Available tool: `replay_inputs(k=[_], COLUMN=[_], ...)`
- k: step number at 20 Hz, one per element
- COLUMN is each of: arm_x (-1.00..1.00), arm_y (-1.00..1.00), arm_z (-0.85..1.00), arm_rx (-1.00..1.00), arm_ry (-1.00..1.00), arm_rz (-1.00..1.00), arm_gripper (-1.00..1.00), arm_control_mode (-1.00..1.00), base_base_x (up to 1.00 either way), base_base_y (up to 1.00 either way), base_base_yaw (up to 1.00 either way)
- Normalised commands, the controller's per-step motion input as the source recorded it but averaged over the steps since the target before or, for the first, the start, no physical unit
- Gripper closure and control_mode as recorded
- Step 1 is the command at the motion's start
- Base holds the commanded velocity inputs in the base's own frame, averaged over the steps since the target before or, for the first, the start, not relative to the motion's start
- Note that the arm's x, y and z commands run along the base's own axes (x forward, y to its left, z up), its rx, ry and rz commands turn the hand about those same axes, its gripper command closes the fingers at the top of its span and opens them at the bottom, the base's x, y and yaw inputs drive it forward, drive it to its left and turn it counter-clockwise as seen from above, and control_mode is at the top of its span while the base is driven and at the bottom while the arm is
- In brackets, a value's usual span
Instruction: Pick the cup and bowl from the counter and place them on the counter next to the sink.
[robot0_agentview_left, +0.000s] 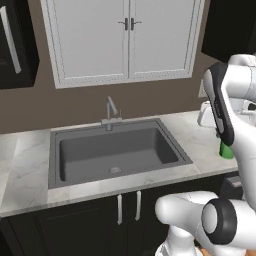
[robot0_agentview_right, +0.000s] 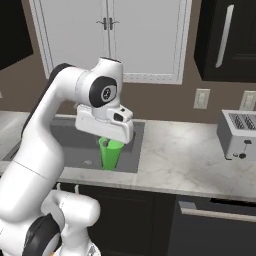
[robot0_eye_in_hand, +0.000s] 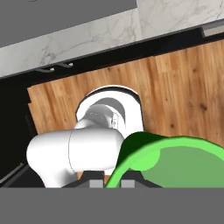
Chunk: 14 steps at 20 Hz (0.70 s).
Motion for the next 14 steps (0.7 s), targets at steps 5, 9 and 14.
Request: replay_inputs(k=[5, 9, 14], arm_x=[0.00, 0.00, 0.00], arm_y=[0.00, 0.00, 0.00], arm_z=[0.00, 0.00, -0.04], arm_rx=[0.00, 0.00, 0.00], arm_ry=[0.00, 0.00, 0.01], arm_rz=[0.00, 0.00, 0.00], arm_gripper=[1.00, 1.00, 1.00], arm_control_mode=[1.00, 1.00, -1.00], base_base_x=[0.00, 0.00, 0.00], base_base_y=[0.00, 0.00, 0.00], base_base_yaw=[0.00, 0.00, 0.00])
